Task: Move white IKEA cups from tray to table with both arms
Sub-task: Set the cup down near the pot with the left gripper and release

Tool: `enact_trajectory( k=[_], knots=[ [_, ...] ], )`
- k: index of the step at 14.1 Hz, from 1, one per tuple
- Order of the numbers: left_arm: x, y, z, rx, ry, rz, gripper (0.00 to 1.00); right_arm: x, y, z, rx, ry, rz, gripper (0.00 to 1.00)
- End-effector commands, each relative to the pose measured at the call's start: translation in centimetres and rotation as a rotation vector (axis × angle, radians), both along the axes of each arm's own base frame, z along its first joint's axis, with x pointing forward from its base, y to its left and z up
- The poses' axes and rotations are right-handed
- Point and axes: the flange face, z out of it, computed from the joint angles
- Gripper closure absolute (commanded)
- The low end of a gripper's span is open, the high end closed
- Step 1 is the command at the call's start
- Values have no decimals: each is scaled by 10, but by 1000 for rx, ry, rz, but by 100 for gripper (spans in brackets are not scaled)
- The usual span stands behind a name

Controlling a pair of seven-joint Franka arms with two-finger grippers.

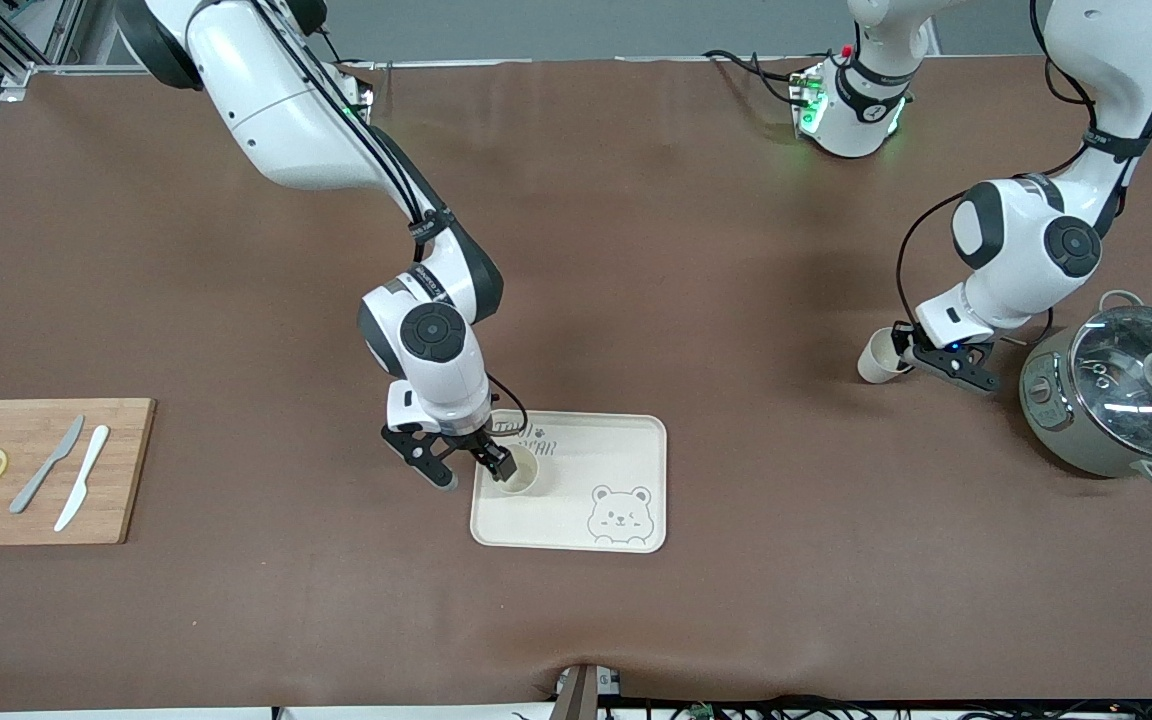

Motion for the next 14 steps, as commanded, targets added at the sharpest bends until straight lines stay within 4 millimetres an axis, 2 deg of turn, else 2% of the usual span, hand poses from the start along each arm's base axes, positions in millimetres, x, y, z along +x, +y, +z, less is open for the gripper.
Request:
enact_trajectory(
  k=[1,3,4,7,9,12,14],
  knots=[
    [5,1,3,-9,-22,-16,95,5,-3,-10,-20,-4,1,0],
    [6,1,4,-9,-26,-16,89,2,-6,-36,-38,25,5,0],
    [8,1,4,-10,-26,-15,86,4,-10,-37,-37,28,-3,0],
    [11,2,3,-12,-28,-16,78,3,-7,-35,-32,29,-5,0],
    [14,2,5,-10,-34,-18,73,-1,3,-29,-30,29,1,0],
    [15,2,6,-9,-38,-20,59,-2,14,-13,-10,11,5,0],
    [15,1,6,-9,-38,-21,50,-2,15,-14,-11,11,6,0]
  ],
)
